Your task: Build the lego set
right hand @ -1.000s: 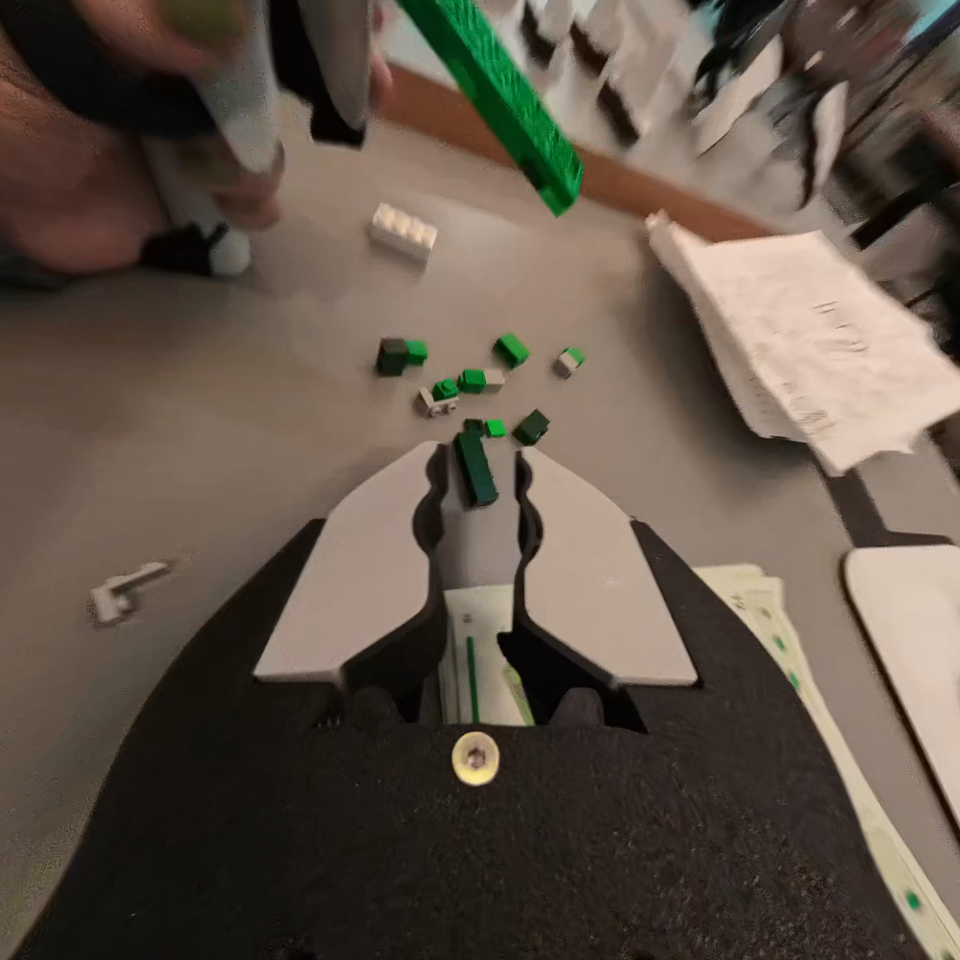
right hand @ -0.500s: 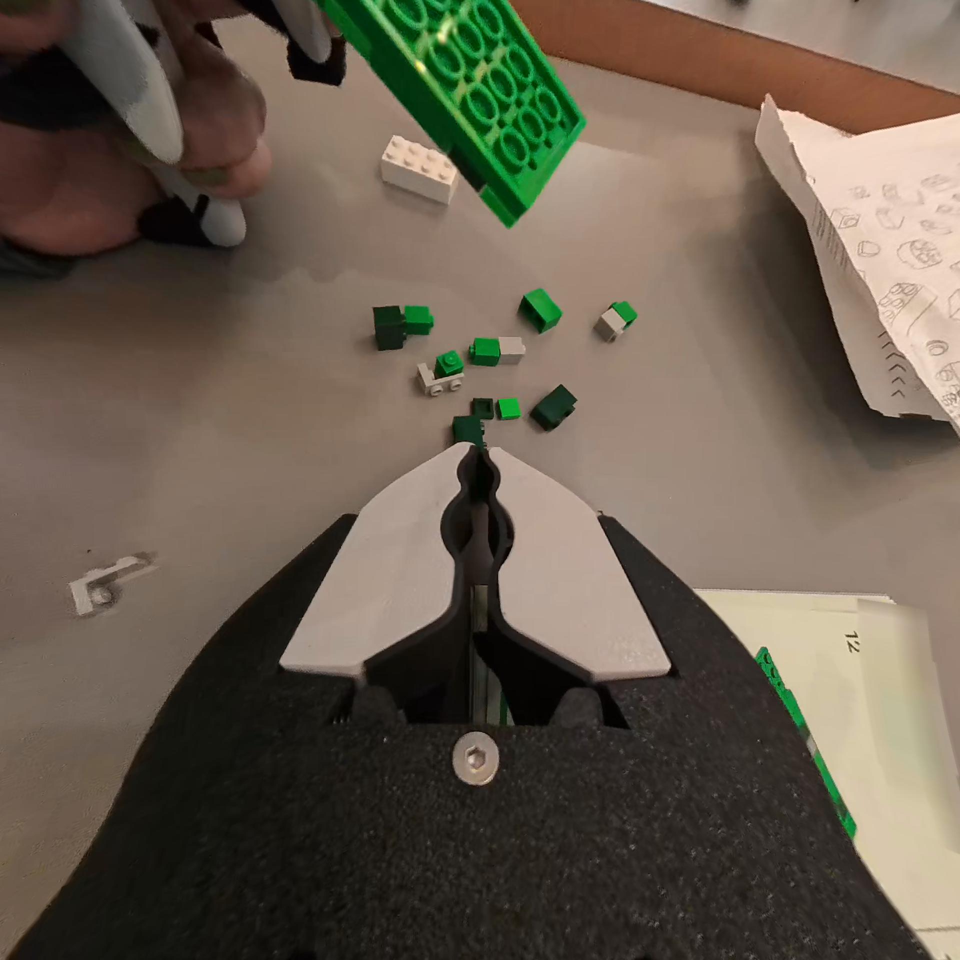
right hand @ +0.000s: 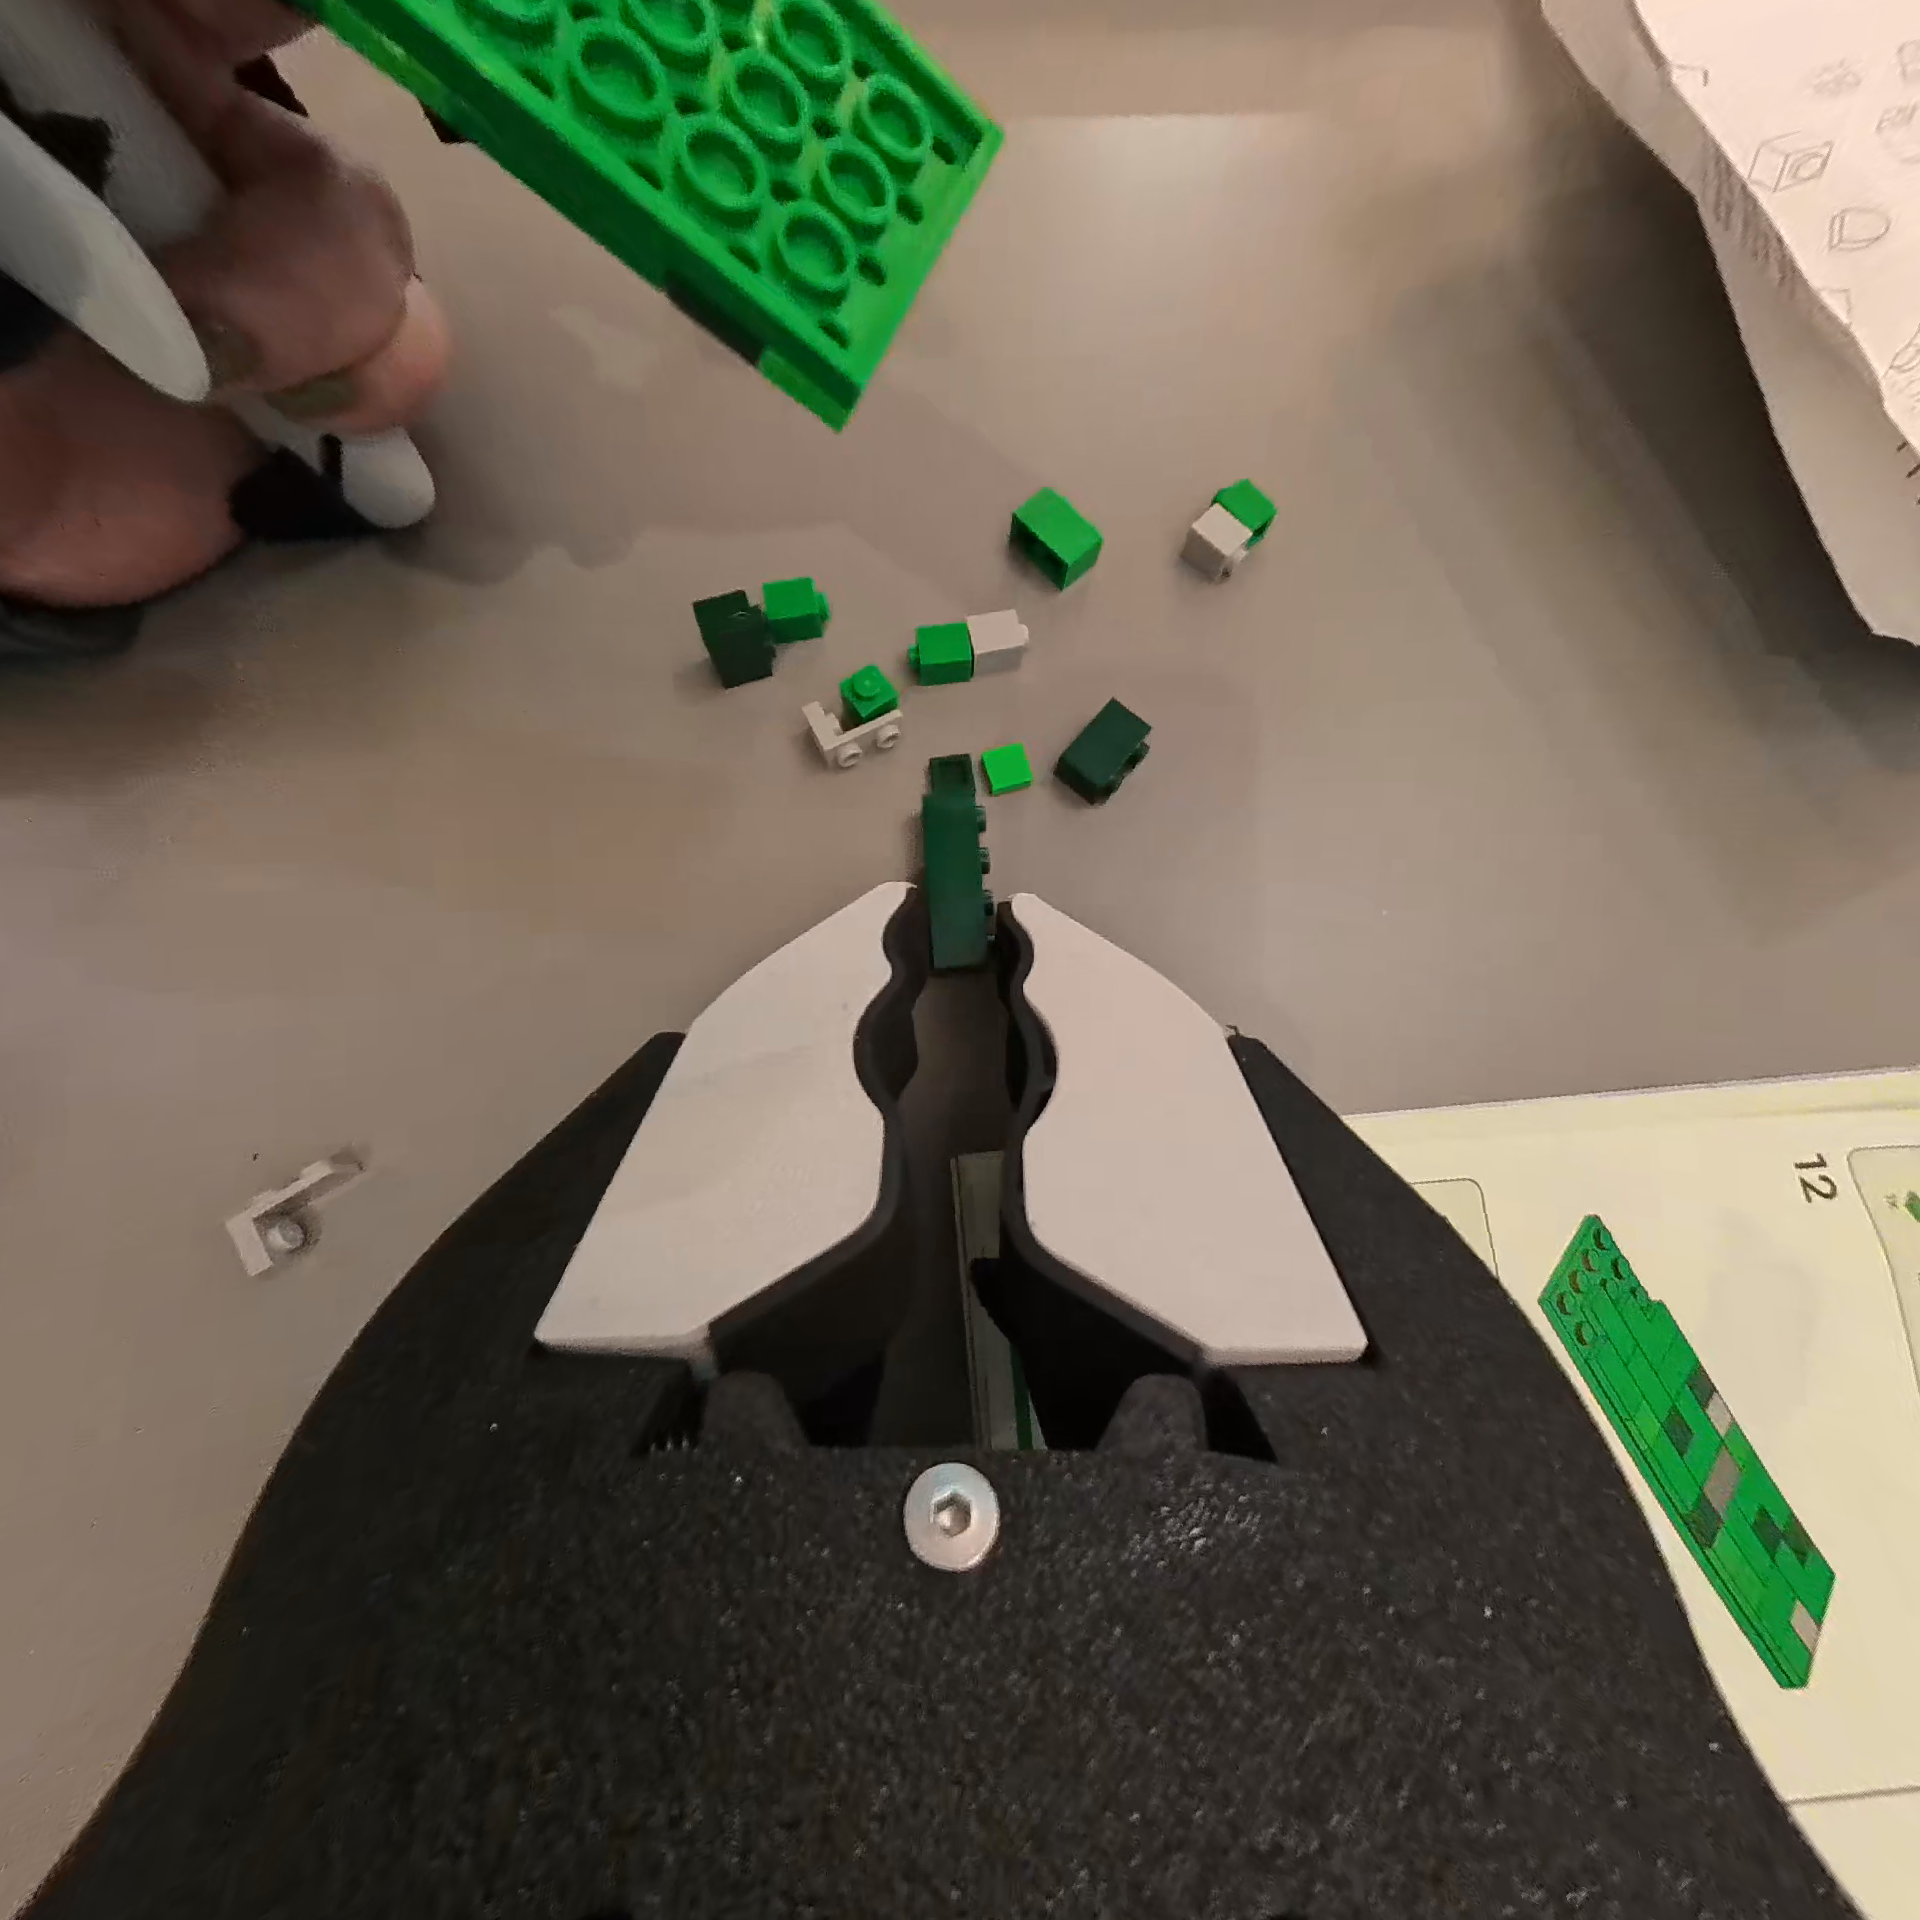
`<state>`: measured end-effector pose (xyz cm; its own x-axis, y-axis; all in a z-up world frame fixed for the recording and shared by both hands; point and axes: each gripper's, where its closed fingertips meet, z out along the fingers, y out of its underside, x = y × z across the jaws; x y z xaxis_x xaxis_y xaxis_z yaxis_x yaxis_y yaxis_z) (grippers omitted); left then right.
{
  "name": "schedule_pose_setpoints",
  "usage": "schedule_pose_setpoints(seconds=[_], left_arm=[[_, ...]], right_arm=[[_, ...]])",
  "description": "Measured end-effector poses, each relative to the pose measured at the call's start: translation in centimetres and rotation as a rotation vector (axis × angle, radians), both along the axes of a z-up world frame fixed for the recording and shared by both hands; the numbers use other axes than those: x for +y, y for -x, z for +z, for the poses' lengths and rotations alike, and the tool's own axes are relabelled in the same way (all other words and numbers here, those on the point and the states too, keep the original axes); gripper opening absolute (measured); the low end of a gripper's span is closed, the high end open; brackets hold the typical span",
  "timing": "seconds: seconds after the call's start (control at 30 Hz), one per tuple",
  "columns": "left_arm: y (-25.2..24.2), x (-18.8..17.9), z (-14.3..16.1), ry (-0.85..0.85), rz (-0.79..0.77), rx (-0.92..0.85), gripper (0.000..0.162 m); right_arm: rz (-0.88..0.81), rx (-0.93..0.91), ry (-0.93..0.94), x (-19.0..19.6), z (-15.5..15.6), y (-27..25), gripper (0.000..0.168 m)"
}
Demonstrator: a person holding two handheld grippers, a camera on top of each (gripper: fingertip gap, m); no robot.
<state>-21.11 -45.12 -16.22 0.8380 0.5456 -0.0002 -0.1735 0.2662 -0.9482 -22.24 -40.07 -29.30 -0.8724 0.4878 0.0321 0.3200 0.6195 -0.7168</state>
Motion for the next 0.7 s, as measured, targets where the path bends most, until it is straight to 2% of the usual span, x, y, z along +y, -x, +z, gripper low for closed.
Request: schedule_pose_setpoints(seconds=[0.13,0.27,0.37,0.47,0.63,0.7], left_arm=[[0.0,-0.1,0.1,-0.005,0.005,0.002,0.042],[0.0,-0.2,0.1,-0.01,0.009,0.004,0.042],[0.0,-0.3,0.2,-0.012,0.015,0.007,0.042],[-0.1,-0.3,0.2,-0.012,0.008,0.006,0.042],[-1.2,1.2,0.1,0.049,-0.034,0.043,0.042],[-2.3,2.4,-0.1,0.105,-0.062,0.083,0.042]], right_arm=[[-0.041,0.076,0.043,0.1,0.6,0.3,0.012],[-0.196,0.496,0.038,1.6,4.1,-0.3,0.011],[-0.237,0.599,0.06,2.6,5.4,-4.0,0.011],[-0.263,0.558,0.084,4.5,5.5,-7.5,0.011],[-0.43,0.292,0.24,8.4,4.8,-10.6,0.011],[-0.442,0.312,0.279,10.0,6.0,-11.1,0.011]])
